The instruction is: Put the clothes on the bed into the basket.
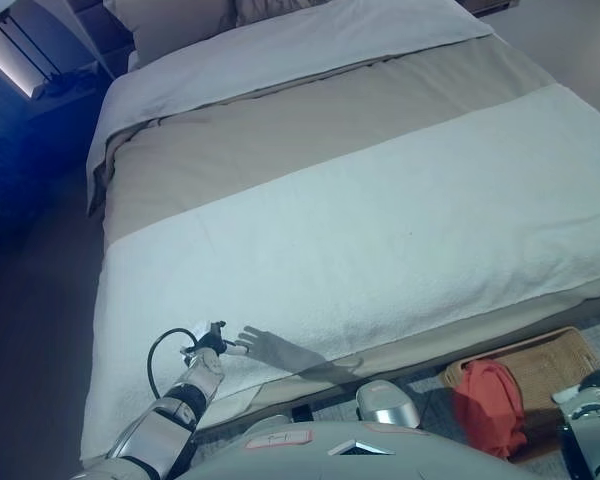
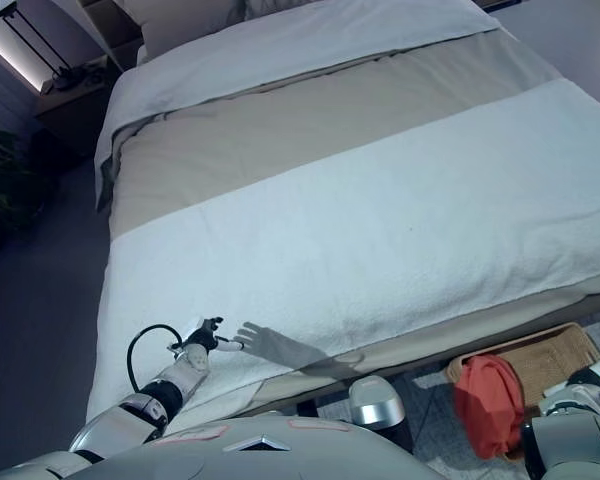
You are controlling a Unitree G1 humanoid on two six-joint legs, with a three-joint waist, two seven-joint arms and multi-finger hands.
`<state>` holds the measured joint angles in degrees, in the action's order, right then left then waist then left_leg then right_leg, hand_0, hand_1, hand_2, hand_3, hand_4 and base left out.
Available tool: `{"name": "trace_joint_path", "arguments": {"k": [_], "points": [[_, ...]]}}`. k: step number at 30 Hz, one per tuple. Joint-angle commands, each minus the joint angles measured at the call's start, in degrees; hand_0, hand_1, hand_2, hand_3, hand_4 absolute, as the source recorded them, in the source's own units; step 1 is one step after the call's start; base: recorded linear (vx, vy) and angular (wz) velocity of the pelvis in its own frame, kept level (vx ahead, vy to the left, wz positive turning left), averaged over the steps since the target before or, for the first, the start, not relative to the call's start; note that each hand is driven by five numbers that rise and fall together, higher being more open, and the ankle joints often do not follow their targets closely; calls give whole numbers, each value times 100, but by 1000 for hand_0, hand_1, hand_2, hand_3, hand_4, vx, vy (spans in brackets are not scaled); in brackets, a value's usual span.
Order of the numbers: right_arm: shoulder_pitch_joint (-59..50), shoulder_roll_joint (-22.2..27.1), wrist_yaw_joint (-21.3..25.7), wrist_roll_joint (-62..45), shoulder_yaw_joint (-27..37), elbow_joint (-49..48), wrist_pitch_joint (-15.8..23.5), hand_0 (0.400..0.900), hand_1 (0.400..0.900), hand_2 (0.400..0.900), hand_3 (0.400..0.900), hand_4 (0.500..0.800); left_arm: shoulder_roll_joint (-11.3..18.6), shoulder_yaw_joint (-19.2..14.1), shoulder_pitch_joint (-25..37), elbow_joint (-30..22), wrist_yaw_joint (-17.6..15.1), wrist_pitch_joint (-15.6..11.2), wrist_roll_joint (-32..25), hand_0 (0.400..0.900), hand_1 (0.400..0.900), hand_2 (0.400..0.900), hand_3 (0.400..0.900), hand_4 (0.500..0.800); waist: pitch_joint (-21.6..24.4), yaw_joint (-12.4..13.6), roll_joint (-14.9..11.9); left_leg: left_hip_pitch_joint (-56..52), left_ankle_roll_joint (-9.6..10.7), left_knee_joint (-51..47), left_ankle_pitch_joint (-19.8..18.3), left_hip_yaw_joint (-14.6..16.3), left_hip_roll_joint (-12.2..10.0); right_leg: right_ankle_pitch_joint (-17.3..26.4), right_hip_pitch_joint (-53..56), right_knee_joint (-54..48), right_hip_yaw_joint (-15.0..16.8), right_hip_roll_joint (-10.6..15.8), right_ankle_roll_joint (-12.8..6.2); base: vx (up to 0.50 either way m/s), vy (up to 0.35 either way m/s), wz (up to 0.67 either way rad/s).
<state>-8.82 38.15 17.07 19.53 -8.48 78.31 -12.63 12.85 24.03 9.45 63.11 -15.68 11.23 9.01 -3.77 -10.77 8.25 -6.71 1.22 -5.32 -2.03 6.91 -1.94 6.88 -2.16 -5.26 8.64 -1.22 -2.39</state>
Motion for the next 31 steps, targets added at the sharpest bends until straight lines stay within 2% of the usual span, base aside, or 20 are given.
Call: {"name": "trace_joint_path", "arguments": {"k": [1, 2, 5, 7, 8, 10, 11, 14, 19, 25, 31], "points": [[-356, -112, 299, -224, -381, -448, 286, 900, 900, 900, 900, 800, 206, -265, 325, 205, -261, -29, -66, 900, 900, 900, 900, 800, -6, -15, -75, -375, 111, 32, -266, 224, 53, -336, 184, 26, -119, 12, -314, -26, -2, -5], [-354, -114, 299, -224, -381, -451, 284, 900, 900, 900, 900, 800, 209, -265, 323, 203, -261, -28, -66, 900, 900, 900, 900, 800, -5, -16, -77, -375, 111, 32, -266, 225, 53, -336, 184, 26, -119, 12, -314, -31, -1, -4], [-165, -599, 181, -643, -582, -1453, 580, 900, 900, 900, 900, 800, 228, -447, 106, 66, -295, -64, -122, 900, 900, 900, 900, 800, -6, 39, -187, -368, 106, 32, -237, 233, 31, -309, 161, 26, -124, 5, -307, -45, -2, 0], [16, -759, 77, -828, -590, -1956, 566, 900, 900, 900, 900, 800, 236, -556, -23, -81, -288, -39, -128, 900, 900, 900, 900, 800, 5, 77, -246, -364, 98, 32, -234, 214, 24, -309, 155, 26, -150, -1, -300, -60, 11, 11], [113, -989, -34, -1044, -636, -2169, 580, 900, 900, 900, 900, 800, 240, -633, -209, -219, -284, -48, -139, 900, 900, 900, 900, 800, 0, 148, -296, -362, 88, 32, -222, 182, 24, -307, 161, 26, -194, 9, -296, -81, 23, 21], [82, -1126, -54, -1125, -661, -2103, 585, 900, 900, 900, 900, 800, 227, -659, -259, -241, -270, -57, -147, 900, 900, 900, 900, 800, -2, 184, -317, -356, 86, 32, -210, 154, 28, -310, 166, 26, -232, 15, -292, -57, 22, 22], [-5, -1397, -167, -1249, -799, -2010, 587, 900, 900, 900, 900, 800, 188, -691, -303, -217, -279, -68, -197, 900, 900, 900, 900, 800, 1, 295, -373, -354, 76, 32, -190, 100, 28, -310, 185, 26, -292, 26, -280, -49, 23, 29], [-144, -1716, -188, -1244, -970, -1716, 577, 900, 900, 900, 900, 800, 120, -653, -266, -154, -251, -66, -267, 900, 900, 900, 900, 800, 8, 425, -463, -353, 61, 32, -156, -12, 43, -310, 226, 26, -399, 54, -260, -49, 28, 31], [-73, -2088, -379, -1274, -1042, -1003, 503, 900, 900, 900, 900, 800, 53, -593, -156, 36, -181, -82, -258, 900, 900, 900, 900, 800, 8, 514, -567, -357, 29, 32, -147, -136, 72, -311, 292, 26, -525, 89, -238, -33, 39, 23], [-9, -2051, -476, -1207, -793, -365, 382, 900, 900, 900, 900, 800, 80, -631, -86, 257, -72, -92, -238, 900, 900, 900, 900, 800, 15, 576, -628, -323, 10, 32, -143, -266, 118, -300, 318, 26, -616, 143, -252, -9, 32, 13], [85, -2046, -458, -1145, -653, -140, 346, 900, 900, 900, 900, 800, 77, -669, -33, 402, -26, -62, -232, 900, 900, 900, 900, 800, 68, 572, -659, -351, 3, 32, -169, -292, 119, -325, 375, 26, -641, 160, -253, 11, 8, 2]]}}
